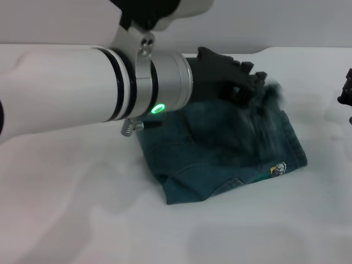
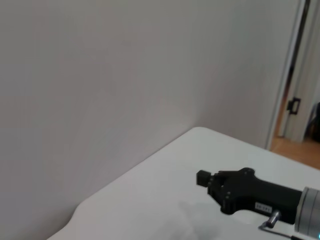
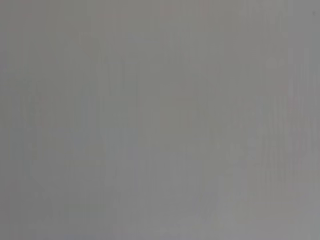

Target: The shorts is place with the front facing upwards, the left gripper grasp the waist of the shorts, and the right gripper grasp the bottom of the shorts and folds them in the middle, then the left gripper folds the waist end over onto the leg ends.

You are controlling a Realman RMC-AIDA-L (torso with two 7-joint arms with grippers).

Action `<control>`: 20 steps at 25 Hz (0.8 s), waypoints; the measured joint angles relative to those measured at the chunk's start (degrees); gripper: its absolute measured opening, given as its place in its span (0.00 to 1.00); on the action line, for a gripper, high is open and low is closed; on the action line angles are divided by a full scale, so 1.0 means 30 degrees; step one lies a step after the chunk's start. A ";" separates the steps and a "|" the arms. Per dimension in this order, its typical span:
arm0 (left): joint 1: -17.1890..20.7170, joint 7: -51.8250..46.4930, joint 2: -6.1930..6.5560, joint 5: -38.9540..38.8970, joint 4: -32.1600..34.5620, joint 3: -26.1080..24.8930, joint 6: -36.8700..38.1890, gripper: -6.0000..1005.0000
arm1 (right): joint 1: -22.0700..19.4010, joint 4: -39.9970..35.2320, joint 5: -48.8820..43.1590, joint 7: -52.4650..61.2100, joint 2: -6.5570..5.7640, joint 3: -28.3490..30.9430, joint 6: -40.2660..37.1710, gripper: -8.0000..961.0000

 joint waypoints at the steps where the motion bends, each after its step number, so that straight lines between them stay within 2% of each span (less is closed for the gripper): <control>1: 0.0011 0.0136 0.0006 -0.0231 0.0201 0.0070 0.0215 0.12 | 0.0000 0.0001 -0.0040 -0.0005 -0.0002 -0.0035 0.0000 0.04; 3: 0.0002 0.0393 0.0014 -0.0477 0.0392 0.0097 0.0429 0.14 | 0.0010 0.0016 -0.0079 -0.0016 -0.0017 -0.0118 -0.0003 0.05; 7: 0.0200 0.0724 0.0023 -0.0156 0.0533 -0.0020 0.1663 0.26 | -0.0231 0.0099 -0.0116 -0.0273 -0.0035 -0.0087 -0.0437 0.05; 10: 0.1494 0.1853 0.0043 0.0904 0.0848 0.0266 0.5633 0.37 | -0.1080 0.0097 -0.0078 -0.0927 0.0018 -0.0011 -0.2519 0.05; 13: 0.2664 0.2850 0.0007 0.1329 0.2197 0.0151 1.0026 0.51 | -0.2634 0.0448 -0.0043 -0.1186 0.0069 -0.0088 -0.5818 0.05; 15: 0.3025 0.3039 0.0043 0.1343 0.3918 -0.0079 1.2661 0.59 | -0.3929 0.1185 -0.0270 -0.1192 0.0025 -0.0300 -0.7246 0.06; 17: 0.3172 0.3279 0.0044 0.1349 0.6607 -0.0212 1.6328 0.67 | -0.5070 0.1859 -0.0680 -0.1190 0.0013 -0.0451 -0.8189 0.06; 20: 0.2645 0.3045 -0.0022 0.1286 1.2940 0.0197 2.3370 0.79 | -0.6286 0.2360 -0.1274 -0.0754 0.0070 -0.0485 -0.9235 0.06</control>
